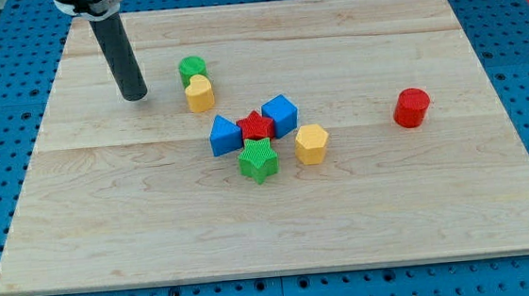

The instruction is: Place the heart to bottom right of green circle

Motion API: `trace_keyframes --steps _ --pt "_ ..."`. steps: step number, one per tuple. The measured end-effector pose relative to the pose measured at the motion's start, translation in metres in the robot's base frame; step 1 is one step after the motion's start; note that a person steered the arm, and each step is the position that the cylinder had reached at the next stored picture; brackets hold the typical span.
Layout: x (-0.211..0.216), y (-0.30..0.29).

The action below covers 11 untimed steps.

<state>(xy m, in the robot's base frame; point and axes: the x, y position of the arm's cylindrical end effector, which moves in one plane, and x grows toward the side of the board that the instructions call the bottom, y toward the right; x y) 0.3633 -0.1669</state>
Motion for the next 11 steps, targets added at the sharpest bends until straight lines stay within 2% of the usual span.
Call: trace_keyframes --steps 2,3,6,8,9,11 --pt "0.016 0.0" --pt "0.004 0.003" --pt "0.018 0.08" --pt "0.03 0.078" --pt "0.044 0.101" --pt "0.04 0.097"
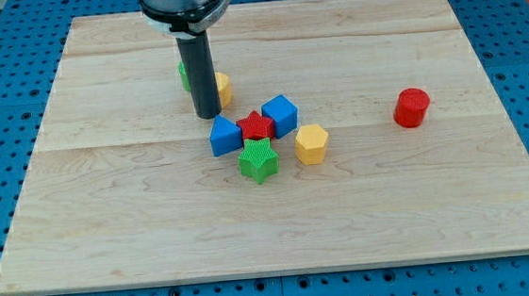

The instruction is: Place the heart to bottom right of green circle

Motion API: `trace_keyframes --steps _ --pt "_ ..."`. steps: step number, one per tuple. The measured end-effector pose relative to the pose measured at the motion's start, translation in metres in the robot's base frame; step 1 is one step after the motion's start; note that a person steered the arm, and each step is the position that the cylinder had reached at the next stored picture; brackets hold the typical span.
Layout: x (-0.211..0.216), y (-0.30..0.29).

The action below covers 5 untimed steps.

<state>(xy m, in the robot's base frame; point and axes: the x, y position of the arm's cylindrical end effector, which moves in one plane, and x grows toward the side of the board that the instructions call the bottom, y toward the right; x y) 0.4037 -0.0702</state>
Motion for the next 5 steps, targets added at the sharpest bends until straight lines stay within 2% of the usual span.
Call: trace_keyframes --steps 4,5 --pt "-0.008 0.001" --pt "0.032 0.0"
